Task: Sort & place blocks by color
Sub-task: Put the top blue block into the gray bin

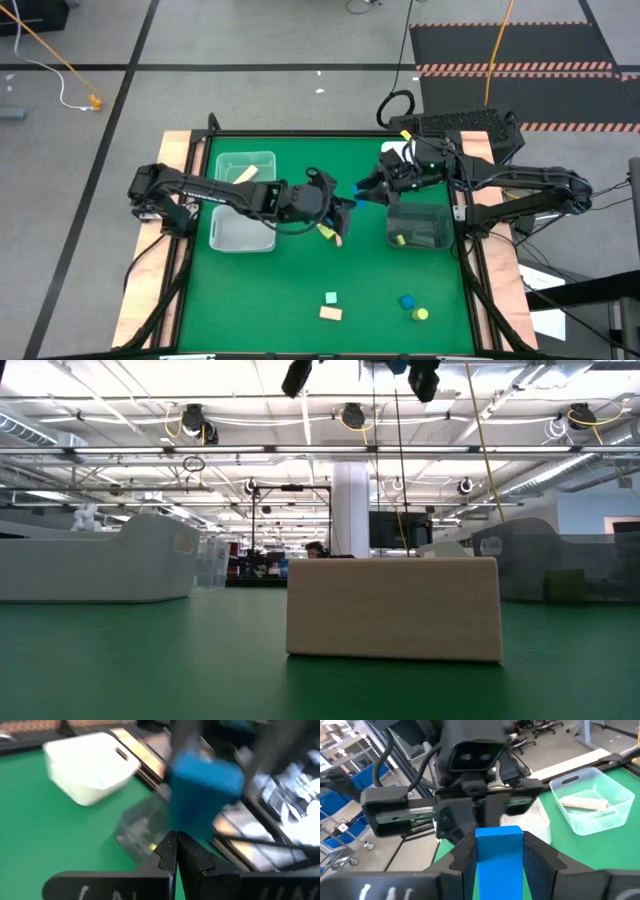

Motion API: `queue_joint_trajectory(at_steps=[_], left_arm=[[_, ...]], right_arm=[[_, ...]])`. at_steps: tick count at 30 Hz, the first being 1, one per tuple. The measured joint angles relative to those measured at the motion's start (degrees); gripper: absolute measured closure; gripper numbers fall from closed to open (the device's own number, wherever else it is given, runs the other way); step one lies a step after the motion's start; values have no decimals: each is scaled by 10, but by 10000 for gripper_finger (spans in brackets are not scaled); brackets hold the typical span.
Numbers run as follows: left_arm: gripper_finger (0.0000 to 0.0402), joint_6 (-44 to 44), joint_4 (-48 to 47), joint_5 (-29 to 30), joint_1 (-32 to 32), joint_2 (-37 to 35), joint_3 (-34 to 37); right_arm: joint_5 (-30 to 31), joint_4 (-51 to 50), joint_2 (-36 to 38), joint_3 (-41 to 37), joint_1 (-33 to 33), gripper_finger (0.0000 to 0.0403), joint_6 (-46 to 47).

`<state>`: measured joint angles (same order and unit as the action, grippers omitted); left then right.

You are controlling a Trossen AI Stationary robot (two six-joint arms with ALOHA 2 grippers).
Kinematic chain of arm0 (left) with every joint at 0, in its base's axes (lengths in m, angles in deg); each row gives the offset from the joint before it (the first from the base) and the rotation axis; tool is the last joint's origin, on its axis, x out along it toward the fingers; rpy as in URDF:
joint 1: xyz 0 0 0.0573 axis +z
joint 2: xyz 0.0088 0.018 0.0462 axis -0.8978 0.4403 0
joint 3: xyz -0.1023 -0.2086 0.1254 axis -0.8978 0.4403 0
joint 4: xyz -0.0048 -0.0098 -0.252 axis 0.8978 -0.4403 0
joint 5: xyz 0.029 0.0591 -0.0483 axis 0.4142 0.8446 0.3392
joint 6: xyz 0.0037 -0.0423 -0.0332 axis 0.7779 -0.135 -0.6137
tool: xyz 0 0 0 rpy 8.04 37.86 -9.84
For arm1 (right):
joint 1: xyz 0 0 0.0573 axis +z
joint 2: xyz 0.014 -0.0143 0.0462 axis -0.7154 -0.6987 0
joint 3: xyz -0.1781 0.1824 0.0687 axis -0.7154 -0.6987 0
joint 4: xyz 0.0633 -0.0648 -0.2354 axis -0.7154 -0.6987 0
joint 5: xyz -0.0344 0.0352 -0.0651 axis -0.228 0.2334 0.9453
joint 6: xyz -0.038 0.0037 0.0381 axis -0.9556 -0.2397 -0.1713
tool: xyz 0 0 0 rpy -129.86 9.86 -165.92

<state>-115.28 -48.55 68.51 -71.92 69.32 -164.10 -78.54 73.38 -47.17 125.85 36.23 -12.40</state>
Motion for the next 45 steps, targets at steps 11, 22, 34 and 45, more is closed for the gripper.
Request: queue_joint_trajectory(at_steps=[11, 22, 34, 45], left_arm=[[350, 31, -20, -66, -27, -27, 0], [219, 33, -5, -57, -6, -27, 0], [197, 49, 101, -55, 8, -27, 0], [207, 77, 126, -53, 13, -27, 0]], right_arm=[[-12, -5, 33, 0, -4, 291, 3], [-10, 16, 32, 0, 14, 291, 20], [-11, 75, 21, 0, 21, 291, 14], [-9, 126, 15, 0, 25, 291, 21]])
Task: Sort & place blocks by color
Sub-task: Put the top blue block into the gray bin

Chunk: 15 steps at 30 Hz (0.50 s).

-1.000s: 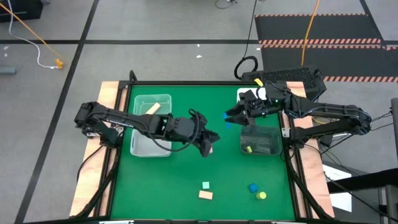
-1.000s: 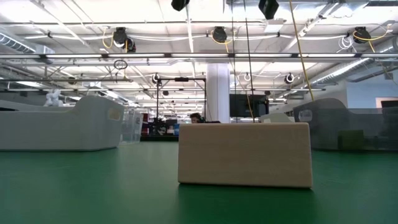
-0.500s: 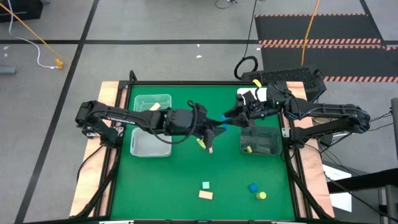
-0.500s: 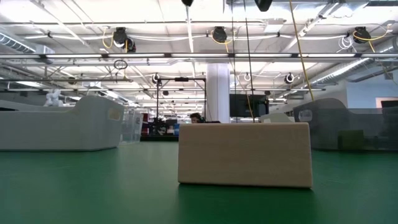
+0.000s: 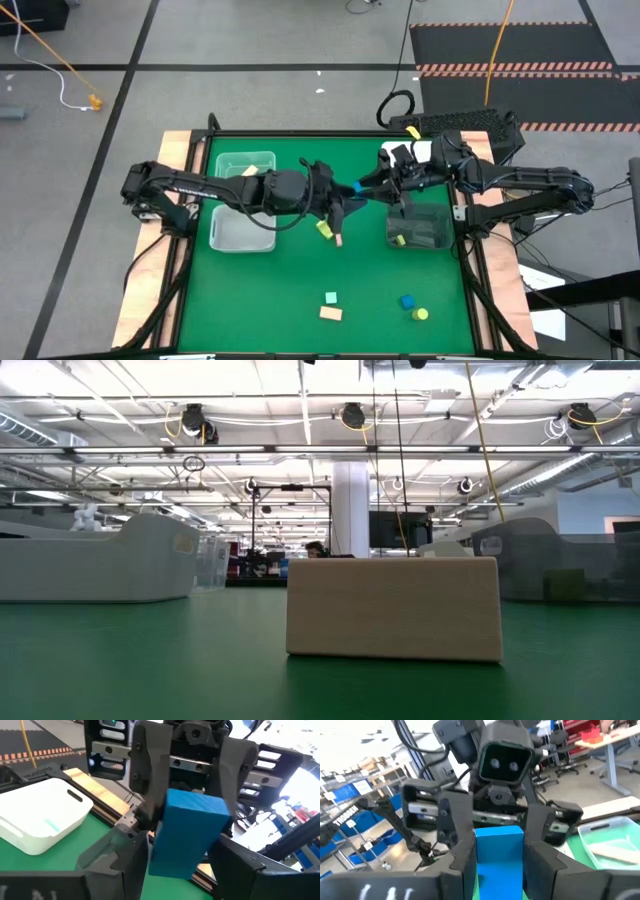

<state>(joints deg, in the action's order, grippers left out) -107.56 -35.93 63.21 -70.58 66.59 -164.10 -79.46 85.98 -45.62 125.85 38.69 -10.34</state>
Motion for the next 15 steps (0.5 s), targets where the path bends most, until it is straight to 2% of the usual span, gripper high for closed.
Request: queue_joint_trajectory(at_steps=[5, 10, 15], left_arm=[[263, 15, 1, 11, 0, 0, -1], [265, 21, 2, 11, 0, 0, -1], [265, 19, 0, 11, 0, 0, -1]], right_arm=[[2, 6, 0, 0, 0, 291, 9], [1, 5, 0, 0, 0, 279, 18], [-1, 1, 2, 0, -2, 223, 29]])
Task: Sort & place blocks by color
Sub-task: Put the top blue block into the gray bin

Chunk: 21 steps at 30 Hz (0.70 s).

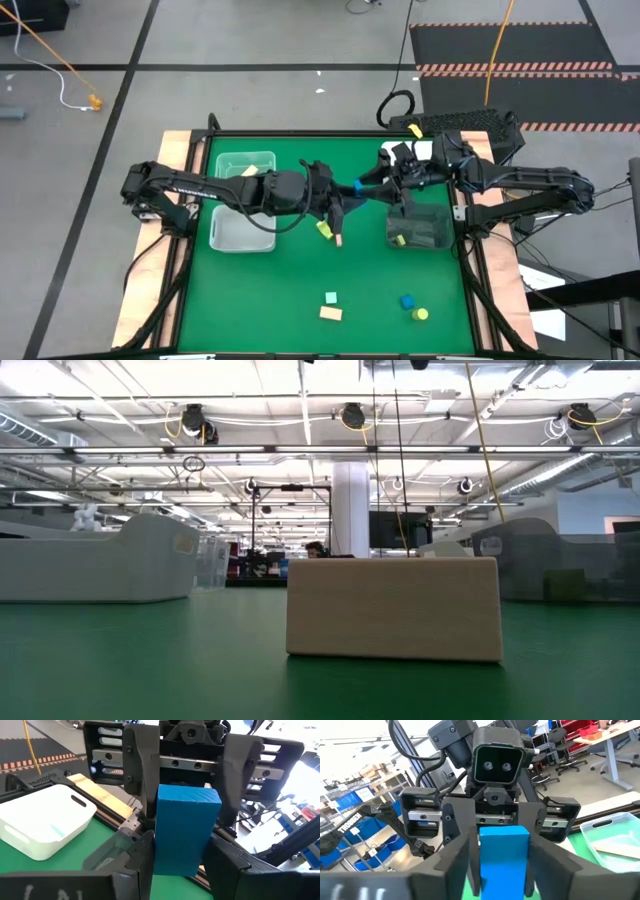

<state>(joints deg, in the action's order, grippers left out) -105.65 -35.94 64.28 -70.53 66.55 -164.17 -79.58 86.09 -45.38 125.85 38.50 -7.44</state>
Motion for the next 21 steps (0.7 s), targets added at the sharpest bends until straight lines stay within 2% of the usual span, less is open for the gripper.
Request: queue_joint_trajectory(at_steps=[6, 12, 18, 21], left_arm=[[265, -6, -35, 1, 0, 0, 0], [265, -41, -153, -9, -7, -13, 1], [265, -134, -386, -23, -16, -57, 0], [265, -200, -526, -19, -26, -74, 0]], right_arm=[[-2, -50, 29, 0, -28, 157, -36], [0, -140, 69, 0, -54, 132, -24], [2, -237, 63, 0, -36, 143, 11], [5, -229, 45, -7, -21, 148, 20]])
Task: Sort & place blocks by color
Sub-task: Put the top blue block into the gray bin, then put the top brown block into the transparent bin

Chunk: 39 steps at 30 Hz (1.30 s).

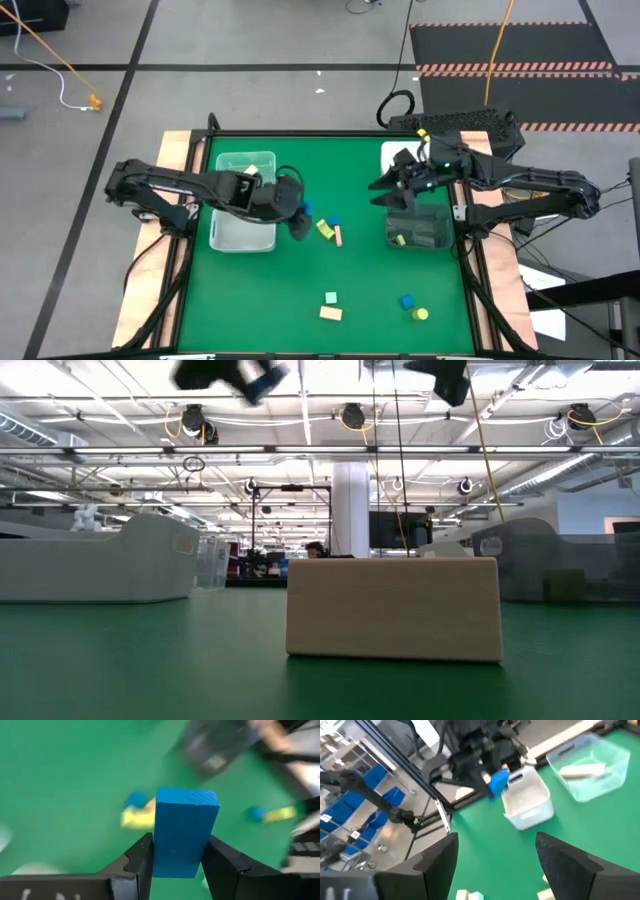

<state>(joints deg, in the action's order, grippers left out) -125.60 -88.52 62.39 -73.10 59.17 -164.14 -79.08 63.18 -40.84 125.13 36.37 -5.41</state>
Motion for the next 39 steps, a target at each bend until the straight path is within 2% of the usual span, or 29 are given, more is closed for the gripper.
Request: queue_joint_trajectory(at_steps=[4, 7, 11, 15, 21, 26, 33, 36, 39], left_arm=[[265, -93, -189, 0, -23, -8, 0], [265, -153, -252, -4, -40, -8, 20], [265, -195, -237, -27, -55, -7, 82], [265, -238, -200, -42, -58, -7, 161], [265, -283, -96, -43, -37, -7, 262], [262, -286, 2, -45, -29, -7, 314], [150, -286, -7, -45, -29, -7, 321], [123, -287, -22, -52, -29, -9, 321], [114, -284, -29, -69, -29, -14, 316]], right_arm=[[0, 68, -31, -39, 17, 149, 26], [0, 134, -62, -77, 25, 149, 52], [9, 217, -108, -116, 27, 149, 70], [15, 244, -155, -122, 31, 149, 70], [15, 258, -214, -122, 61, 149, 76], [57, 254, -244, -122, 87, 149, 64], [111, 251, -258, -122, 108, 149, 81], [149, 248, -258, -119, 116, 149, 87], [168, 231, -258, -96, 121, 149, 98]])
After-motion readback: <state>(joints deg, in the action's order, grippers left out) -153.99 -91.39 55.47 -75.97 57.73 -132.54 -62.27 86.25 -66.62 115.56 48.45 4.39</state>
